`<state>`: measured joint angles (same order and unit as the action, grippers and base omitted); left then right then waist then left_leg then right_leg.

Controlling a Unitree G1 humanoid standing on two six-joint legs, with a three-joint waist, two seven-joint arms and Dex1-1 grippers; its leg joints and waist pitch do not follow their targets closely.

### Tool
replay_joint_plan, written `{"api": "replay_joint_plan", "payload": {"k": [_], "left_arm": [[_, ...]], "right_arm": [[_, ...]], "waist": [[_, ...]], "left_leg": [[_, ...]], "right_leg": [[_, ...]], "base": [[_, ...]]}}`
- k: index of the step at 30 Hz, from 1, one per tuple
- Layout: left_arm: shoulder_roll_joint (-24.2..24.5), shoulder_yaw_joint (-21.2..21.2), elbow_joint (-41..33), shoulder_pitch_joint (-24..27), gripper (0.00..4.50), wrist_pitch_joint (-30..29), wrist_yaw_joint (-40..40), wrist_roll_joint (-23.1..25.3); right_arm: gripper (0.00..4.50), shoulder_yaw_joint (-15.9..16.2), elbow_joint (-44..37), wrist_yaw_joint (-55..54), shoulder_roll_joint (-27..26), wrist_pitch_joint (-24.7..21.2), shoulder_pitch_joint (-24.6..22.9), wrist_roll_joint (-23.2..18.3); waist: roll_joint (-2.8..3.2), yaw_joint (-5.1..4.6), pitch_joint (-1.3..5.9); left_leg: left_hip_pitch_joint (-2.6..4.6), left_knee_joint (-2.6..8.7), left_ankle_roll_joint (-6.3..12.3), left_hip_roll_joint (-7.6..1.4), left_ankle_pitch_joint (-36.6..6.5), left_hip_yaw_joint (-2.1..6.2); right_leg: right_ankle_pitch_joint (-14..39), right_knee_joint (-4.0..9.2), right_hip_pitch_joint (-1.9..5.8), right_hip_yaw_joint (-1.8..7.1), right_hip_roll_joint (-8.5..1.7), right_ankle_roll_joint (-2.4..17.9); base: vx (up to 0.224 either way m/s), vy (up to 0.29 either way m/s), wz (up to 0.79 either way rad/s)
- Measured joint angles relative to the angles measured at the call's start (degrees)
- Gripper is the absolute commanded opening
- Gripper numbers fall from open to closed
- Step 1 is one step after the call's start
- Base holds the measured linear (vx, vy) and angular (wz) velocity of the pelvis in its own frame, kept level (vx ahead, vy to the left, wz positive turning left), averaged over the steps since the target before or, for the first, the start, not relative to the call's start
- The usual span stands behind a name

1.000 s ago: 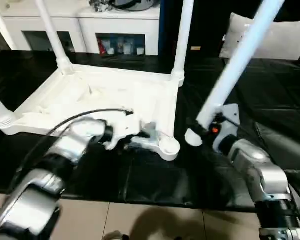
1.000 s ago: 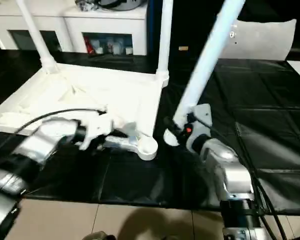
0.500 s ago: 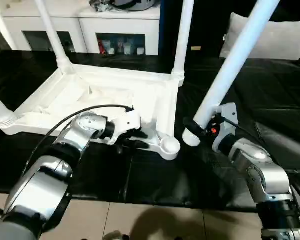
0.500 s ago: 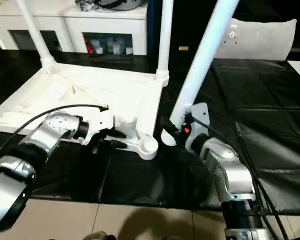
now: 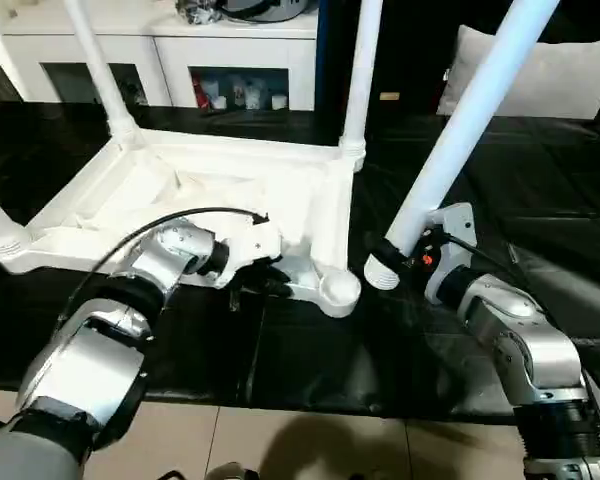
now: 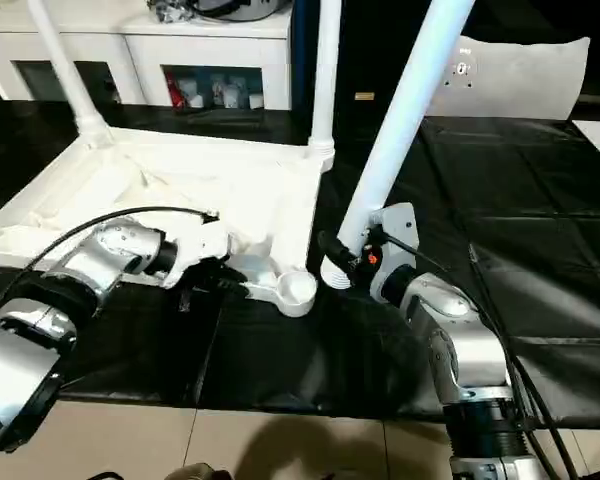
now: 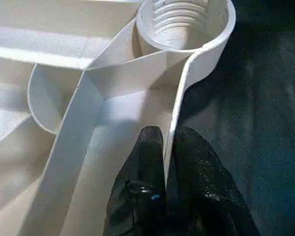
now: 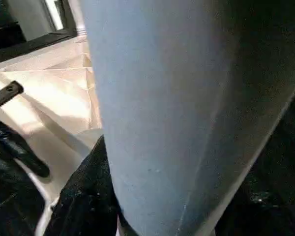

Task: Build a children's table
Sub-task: Rotate table base

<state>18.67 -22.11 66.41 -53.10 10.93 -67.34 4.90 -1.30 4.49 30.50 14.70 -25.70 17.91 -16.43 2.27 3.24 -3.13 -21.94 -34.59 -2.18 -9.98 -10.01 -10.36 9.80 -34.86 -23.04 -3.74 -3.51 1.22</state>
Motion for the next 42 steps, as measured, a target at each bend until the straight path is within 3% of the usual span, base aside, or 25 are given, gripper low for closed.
{"api": "replay_joint_plan", "payload": {"k": [5,13,22,27,28,34,38,39,42], "left_arm": [[-2.1,2.1,-1.3,0.7,0.05,-4.4,3.8,-0.1],[-3.1,3.0,-12.0,8.0,0.0,-2.7,6.3,-0.7],[-1.5,3.2,-20.9,12.7,0.0,-5.5,5.4,-0.8],[-1.4,3.5,-22.8,14.0,0.0,-5.5,6.4,-0.9],[-1.4,3.6,-23.0,14.2,0.45,-5.7,6.4,-0.9],[-1.0,3.6,-23.7,15.0,0.95,-6.9,6.9,-0.6],[-1.0,3.9,-23.6,15.0,0.99,-7.6,6.9,-0.9],[-1.3,4.8,-23.3,15.1,0.7,-8.0,6.9,-1.6],[-1.8,6.1,-22.7,15.5,0.58,-8.0,6.9,-3.0]], "right_arm": [[1.91,0.0,-0.2,0.0,0.1,-1.1,0.0,0.0],[1.91,0.3,-2.0,1.2,1.2,-2.7,0.3,-0.7],[1.91,1.3,-2.2,2.5,1.9,-2.9,0.4,-0.7],[1.91,1.8,-2.2,3.2,2.3,-3.0,0.5,-0.8],[1.91,1.8,-2.2,3.4,2.3,-3.0,0.5,-0.8],[1.91,1.9,-2.3,4.2,3.0,-3.0,2.3,-1.0],[1.91,1.9,-2.7,4.7,3.0,-3.0,2.3,-1.1],[1.91,1.9,-2.7,4.8,3.0,-3.0,2.3,-1.1],[1.91,1.9,-2.7,4.9,3.0,-3.0,2.3,-1.0]], "waist": [[0.09,-0.65,0.06],[0.06,-0.29,0.07],[0.1,-0.13,0.07],[0.1,-0.09,0.07],[0.1,-0.11,0.07],[0.1,-0.04,0.07],[0.09,0.09,0.07],[0.1,0.08,0.07],[0.1,0.14,0.07]], "left_leg": [[0.05,0.01,0.0,0.0,0.0,0.0],[-0.02,0.06,0.02,-0.01,0.0,0.01],[-0.01,0.1,0.01,-0.01,0.0,0.01],[-0.02,0.13,0.01,-0.01,0.0,0.01],[-0.01,0.13,0.01,-0.01,0.0,0.01],[-0.01,0.13,0.01,-0.01,0.0,0.01],[-0.01,0.12,0.01,-0.01,0.0,0.01],[-0.01,0.12,0.01,-0.01,0.0,0.01],[-0.01,0.12,0.01,-0.01,0.0,0.01]], "right_leg": [[0.0,0.0,0.01,0.0,0.01,0.0],[0.0,0.09,-0.01,-0.03,0.01,-0.1],[0.1,0.09,-0.01,-0.03,0.01,-0.1],[0.1,0.1,-0.02,-0.03,0.01,-0.1],[0.1,0.1,-0.02,-0.03,0.01,-0.1],[0.2,0.1,-0.03,-0.03,0.02,-0.4],[0.3,0.1,-0.02,-0.02,0.02,-0.4],[0.3,0.09,-0.02,-0.02,0.02,-0.4],[0.3,0.09,-0.02,-0.02,0.01,-0.4]], "base": [[0.0,0.0,0.0],[0.0,0.0,0.0],[0.0,0.0,0.0],[0.0,0.0,0.0],[0.0,0.0,0.0],[0.0,0.0,0.0],[0.0,0.0,0.0],[0.0,0.0,0.0],[0.0,0.0,0.0]]}}
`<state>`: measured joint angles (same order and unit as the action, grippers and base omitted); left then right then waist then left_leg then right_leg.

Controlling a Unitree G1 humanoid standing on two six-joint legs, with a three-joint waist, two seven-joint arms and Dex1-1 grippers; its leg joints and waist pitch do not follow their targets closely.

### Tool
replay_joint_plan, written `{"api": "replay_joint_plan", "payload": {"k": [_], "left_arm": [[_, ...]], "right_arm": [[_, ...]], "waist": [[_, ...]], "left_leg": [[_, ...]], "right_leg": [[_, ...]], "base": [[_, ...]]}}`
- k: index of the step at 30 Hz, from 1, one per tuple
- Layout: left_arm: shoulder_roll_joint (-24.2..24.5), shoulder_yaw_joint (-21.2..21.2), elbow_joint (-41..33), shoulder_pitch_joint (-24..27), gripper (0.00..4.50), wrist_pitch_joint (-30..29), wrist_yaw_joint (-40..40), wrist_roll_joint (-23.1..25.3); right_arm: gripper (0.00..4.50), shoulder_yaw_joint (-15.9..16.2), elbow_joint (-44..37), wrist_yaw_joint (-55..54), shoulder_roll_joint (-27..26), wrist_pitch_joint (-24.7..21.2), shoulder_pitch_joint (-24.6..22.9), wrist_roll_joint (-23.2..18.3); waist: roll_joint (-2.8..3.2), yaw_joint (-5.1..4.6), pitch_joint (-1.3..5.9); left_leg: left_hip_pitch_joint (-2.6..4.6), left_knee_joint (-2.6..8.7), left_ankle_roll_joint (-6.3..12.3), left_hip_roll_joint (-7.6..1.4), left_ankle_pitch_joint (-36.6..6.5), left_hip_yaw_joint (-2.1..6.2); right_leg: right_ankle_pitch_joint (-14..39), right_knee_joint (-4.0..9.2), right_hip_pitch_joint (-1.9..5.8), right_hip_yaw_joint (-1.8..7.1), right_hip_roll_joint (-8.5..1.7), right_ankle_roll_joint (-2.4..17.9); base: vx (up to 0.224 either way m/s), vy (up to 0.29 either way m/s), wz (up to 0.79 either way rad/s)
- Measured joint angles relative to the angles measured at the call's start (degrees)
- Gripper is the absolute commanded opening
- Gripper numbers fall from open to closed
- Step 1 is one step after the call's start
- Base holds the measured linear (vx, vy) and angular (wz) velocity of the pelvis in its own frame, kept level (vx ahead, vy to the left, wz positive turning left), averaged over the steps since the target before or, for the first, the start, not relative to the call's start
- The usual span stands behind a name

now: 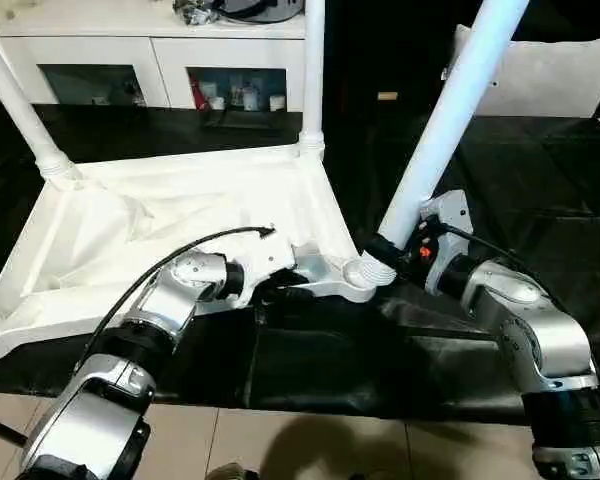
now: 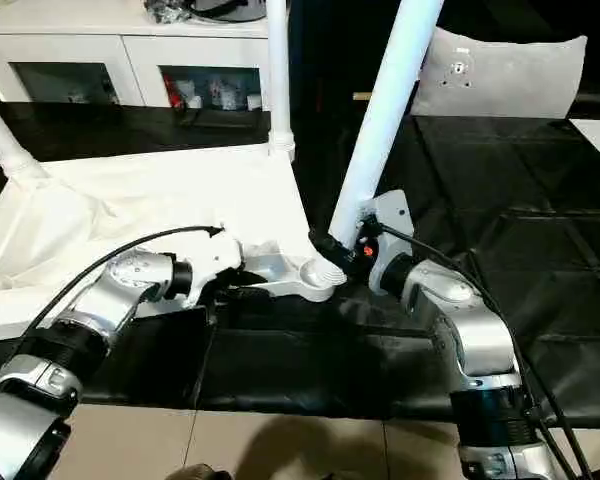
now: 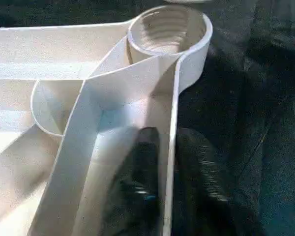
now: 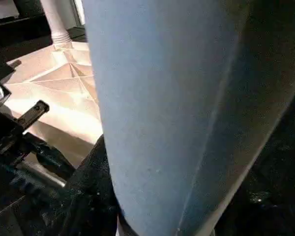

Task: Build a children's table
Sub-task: Rotate table base, then insert table leg to table base

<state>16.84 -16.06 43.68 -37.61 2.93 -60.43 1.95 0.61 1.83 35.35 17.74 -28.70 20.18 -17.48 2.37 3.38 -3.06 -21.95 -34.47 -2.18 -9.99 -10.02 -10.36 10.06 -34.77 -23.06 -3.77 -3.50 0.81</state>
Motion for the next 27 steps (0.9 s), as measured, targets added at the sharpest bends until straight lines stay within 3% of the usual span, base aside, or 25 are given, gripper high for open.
{"api": "replay_joint_plan", "payload": {"k": [3,11,19,25,27], "left_arm": [[-0.3,0.4,0.1,0.3,0.19,0.1,0.0,-0.5],[0.2,-0.8,1.1,0.0,0.0,3.7,-0.4,1.1],[0.8,-2.9,1.2,-1.0,0.0,6.5,0.7,4.5],[0.7,-2.9,1.6,-1.2,0.0,7.1,0.5,4.4],[0.7,-2.7,1.7,-1.2,0.45,6.7,-0.1,4.1]], "right_arm": [[1.91,0.1,0.0,0.2,0.0,0.0,0.0,0.0],[1.91,1.9,0.4,0.3,0.4,0.1,1.6,1.2],[1.91,5.4,3.3,2.0,1.5,0.2,4.5,3.8],[1.91,5.6,6.4,3.4,0.9,0.2,5.6,3.6],[1.91,5.4,8.1,3.6,0.4,0.7,6.2,3.5]], "waist": [[0.0,0.06,0.0],[0.0,-0.18,0.0],[-0.05,-0.36,0.02],[-0.06,-0.19,0.02],[-0.06,-0.26,0.02]], "left_leg": [[0.0,-0.01,0.0,0.0,0.0,0.0],[-0.01,0.02,0.0,0.02,0.0,-0.01],[0.1,0.01,0.0,0.02,0.0,-0.01],[0.08,0.0,0.0,0.02,0.0,-0.01],[0.05,0.01,0.0,0.02,0.0,-0.01]], "right_leg": [[0.0,0.0,0.01,0.0,0.0,0.0],[0.0,0.03,0.0,0.03,0.0,0.0],[0.0,0.03,0.07,0.02,0.0,0.0],[0.0,0.02,0.06,0.03,-0.01,0.0],[0.0,0.02,0.04,0.03,0.0,0.0]], "base": [[0.0,0.0,0.0],[0.0,0.0,0.0],[0.0,0.0,0.0],[0.0,0.0,0.0],[0.0,0.0,0.0]]}}
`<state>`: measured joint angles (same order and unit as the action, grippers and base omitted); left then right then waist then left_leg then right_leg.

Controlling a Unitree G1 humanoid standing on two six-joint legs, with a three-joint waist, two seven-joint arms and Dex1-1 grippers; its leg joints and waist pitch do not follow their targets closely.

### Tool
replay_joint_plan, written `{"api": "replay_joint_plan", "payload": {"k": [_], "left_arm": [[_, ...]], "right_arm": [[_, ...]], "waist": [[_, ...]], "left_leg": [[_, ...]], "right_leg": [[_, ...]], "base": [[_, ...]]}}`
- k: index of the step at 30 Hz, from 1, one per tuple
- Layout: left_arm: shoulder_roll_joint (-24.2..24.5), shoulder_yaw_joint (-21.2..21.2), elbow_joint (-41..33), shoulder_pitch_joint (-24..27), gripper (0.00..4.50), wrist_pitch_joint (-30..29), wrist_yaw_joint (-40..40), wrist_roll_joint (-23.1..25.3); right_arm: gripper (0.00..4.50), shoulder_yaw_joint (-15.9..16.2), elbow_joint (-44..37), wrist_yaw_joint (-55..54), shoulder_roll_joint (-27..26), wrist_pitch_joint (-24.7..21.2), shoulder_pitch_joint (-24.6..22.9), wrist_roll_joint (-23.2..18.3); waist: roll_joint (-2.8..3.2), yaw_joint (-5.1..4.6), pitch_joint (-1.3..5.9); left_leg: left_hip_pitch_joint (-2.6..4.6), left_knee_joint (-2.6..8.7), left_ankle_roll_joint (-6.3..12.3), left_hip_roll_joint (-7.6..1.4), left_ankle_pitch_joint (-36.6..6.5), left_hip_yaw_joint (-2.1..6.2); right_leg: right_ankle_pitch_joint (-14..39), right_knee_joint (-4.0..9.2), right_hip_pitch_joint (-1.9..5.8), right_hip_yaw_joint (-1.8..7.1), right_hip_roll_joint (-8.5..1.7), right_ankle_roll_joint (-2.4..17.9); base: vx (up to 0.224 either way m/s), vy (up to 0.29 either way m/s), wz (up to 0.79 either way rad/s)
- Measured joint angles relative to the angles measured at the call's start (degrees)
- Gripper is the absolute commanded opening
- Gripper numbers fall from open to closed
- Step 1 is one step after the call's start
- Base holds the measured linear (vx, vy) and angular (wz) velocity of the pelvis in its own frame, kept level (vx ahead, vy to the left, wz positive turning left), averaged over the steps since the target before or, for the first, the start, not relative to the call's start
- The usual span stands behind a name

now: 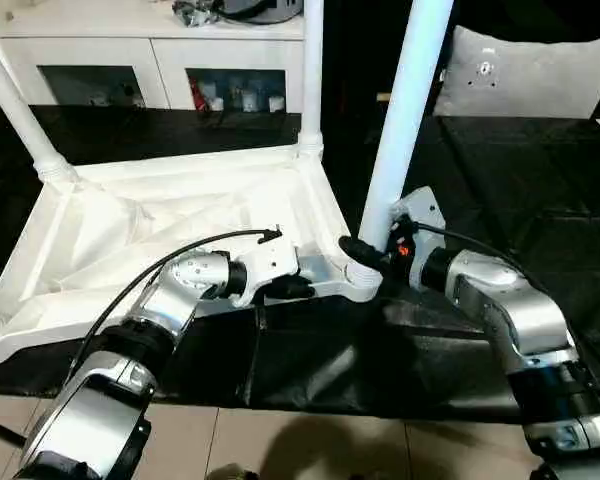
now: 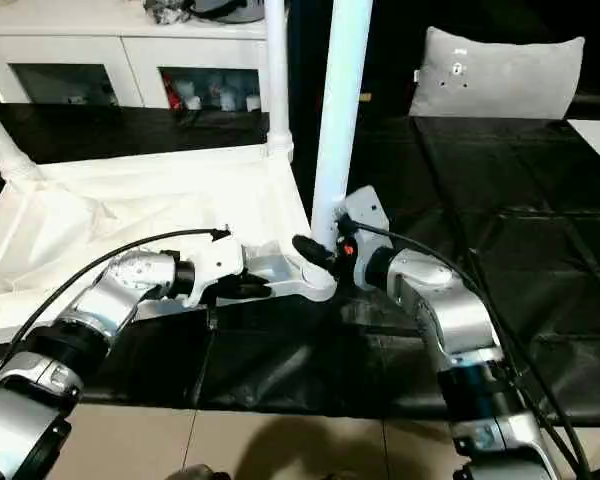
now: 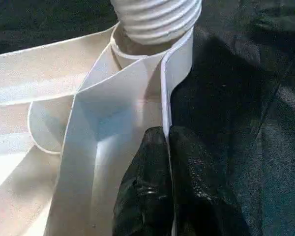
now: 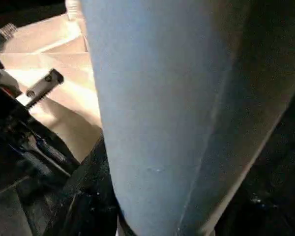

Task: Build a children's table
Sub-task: Insert table leg to table base

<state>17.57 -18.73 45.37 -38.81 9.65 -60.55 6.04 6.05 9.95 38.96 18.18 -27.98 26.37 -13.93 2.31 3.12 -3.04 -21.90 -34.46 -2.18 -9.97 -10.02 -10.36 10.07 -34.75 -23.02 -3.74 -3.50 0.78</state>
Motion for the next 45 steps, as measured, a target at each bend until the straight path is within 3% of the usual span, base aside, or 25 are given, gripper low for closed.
{"api": "replay_joint_plan", "payload": {"k": [4,12,20,45], "left_arm": [[-0.1,0.1,0.4,-0.1,0.69,-0.5,0.3,0.2],[-0.1,0.1,0.7,-0.1,0.72,-0.8,0.4,0.4],[-0.5,1.0,1.9,-0.6,0.01,-1.9,-1.3,-0.8],[1.3,0.7,-0.5,0.7,0.0,0.3,-8.3,-1.3]], "right_arm": [[1.91,0.0,0.5,0.9,-0.7,1.3,0.3,-0.2],[1.91,0.0,0.6,1.4,-0.8,2.0,0.3,-0.2],[1.91,0.0,2.8,2.1,-1.0,1.9,0.6,-0.2],[1.91,1.2,6.2,8.5,1.1,-2.9,4.2,-0.3]], "waist": [[0.0,0.07,0.0],[0.0,0.02,0.0],[0.07,0.06,0.04],[0.03,0.26,0.07]], "left_leg": [[-0.02,0.01,0.0,-0.01,0.0,0.0],[0.02,0.01,0.0,-0.01,0.0,0.0],[0.04,0.02,0.0,-0.01,0.0,0.0],[0.01,0.16,-0.01,-0.01,0.0,0.0]], "right_leg": [[-0.1,-0.01,-0.02,-0.01,0.0,0.1],[0.0,-0.01,-0.01,-0.01,0.0,0.0],[0.0,-0.02,0.01,-0.01,0.01,0.0],[0.0,-0.01,-0.02,-0.04,0.01,0.3]], "base": [[0.0,0.0,0.0],[0.0,0.0,0.0],[0.0,0.0,0.0],[0.0,0.0,0.0]]}}
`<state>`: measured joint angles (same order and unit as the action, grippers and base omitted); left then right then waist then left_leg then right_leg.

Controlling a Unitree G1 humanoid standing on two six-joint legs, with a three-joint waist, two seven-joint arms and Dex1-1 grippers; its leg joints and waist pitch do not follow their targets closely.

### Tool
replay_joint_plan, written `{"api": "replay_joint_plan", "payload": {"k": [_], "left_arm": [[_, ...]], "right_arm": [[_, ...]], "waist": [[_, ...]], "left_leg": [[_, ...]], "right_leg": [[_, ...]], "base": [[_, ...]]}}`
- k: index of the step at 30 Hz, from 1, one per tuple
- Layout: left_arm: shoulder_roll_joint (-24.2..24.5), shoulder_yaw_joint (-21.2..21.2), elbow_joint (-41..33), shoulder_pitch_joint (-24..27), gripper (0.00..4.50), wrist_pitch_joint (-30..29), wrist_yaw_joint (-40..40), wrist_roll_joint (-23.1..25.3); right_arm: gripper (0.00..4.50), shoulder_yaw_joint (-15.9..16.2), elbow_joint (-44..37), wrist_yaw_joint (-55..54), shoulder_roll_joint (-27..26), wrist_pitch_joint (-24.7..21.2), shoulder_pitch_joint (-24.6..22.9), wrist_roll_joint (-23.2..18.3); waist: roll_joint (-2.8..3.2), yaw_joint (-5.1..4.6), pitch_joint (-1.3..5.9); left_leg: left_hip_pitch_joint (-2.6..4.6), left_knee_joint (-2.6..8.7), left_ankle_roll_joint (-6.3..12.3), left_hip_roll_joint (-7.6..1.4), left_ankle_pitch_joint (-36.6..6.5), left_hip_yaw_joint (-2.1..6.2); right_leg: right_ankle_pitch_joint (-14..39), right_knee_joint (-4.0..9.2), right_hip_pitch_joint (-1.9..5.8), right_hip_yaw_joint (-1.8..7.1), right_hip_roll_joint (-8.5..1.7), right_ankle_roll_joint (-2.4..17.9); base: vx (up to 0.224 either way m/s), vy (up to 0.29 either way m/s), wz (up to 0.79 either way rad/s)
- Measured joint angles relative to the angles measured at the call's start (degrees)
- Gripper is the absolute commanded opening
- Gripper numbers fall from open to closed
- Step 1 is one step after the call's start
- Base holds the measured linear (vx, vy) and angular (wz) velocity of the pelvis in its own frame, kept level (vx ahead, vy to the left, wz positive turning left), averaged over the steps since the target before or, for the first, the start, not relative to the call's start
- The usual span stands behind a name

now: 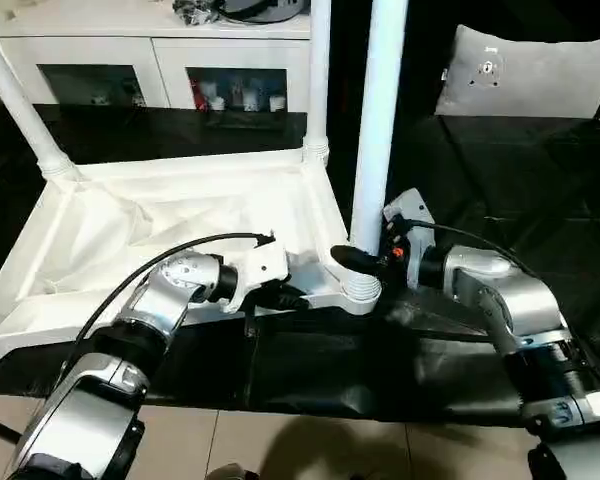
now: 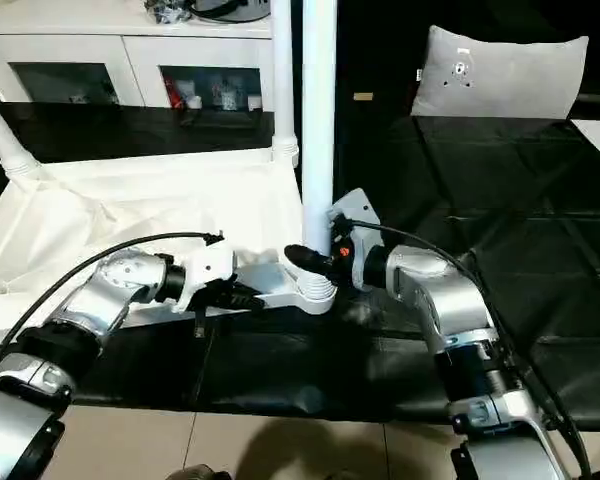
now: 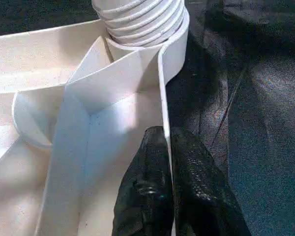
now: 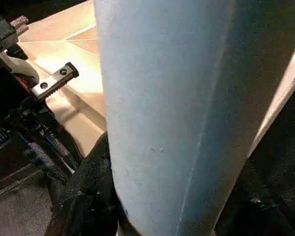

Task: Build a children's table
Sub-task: Insert table leg to table base

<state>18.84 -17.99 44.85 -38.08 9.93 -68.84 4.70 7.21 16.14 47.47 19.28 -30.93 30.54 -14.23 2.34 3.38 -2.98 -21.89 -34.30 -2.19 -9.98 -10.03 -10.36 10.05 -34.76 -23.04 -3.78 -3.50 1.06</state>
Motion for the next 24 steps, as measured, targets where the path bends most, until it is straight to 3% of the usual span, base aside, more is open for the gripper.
{"api": "replay_joint_plan", "payload": {"k": [8,14,24], "left_arm": [[-0.3,-0.1,-0.3,0.1,0.0,0.1,-0.3,0.0],[-0.6,-0.3,-1.2,0.4,0.0,0.2,-0.3,0.0],[-1.1,-0.5,-1.2,0.7,0.0,0.3,-0.7,0.0]], "right_arm": [[1.91,-2.9,1.0,1.1,-0.2,0.1,-1.6,-3.4],[1.91,-7.5,0.4,1.4,-1.7,2.2,-6.1,-6.9],[1.9,-8.5,-2.6,1.3,-3.1,10.3,-12.7,-7.8]], "waist": [[-0.01,0.51,0.0],[0.14,1.64,0.08],[0.46,1.75,0.28]], "left_leg": [[-0.01,0.02,0.0,0.0,0.0,0.0],[0.01,0.01,0.0,0.0,0.0,0.0],[0.06,0.03,-0.01,0.0,0.0,0.0]], "right_leg": [[0.0,0.0,0.0,-0.01,0.0,0.0],[0.0,0.0,0.02,-0.02,-0.01,0.0],[0.2,0.02,0.08,-0.03,-0.02,-0.3]], "base": [[0.0,0.0,0.0],[0.0,0.0,0.0],[0.0,0.0,0.0]]}}
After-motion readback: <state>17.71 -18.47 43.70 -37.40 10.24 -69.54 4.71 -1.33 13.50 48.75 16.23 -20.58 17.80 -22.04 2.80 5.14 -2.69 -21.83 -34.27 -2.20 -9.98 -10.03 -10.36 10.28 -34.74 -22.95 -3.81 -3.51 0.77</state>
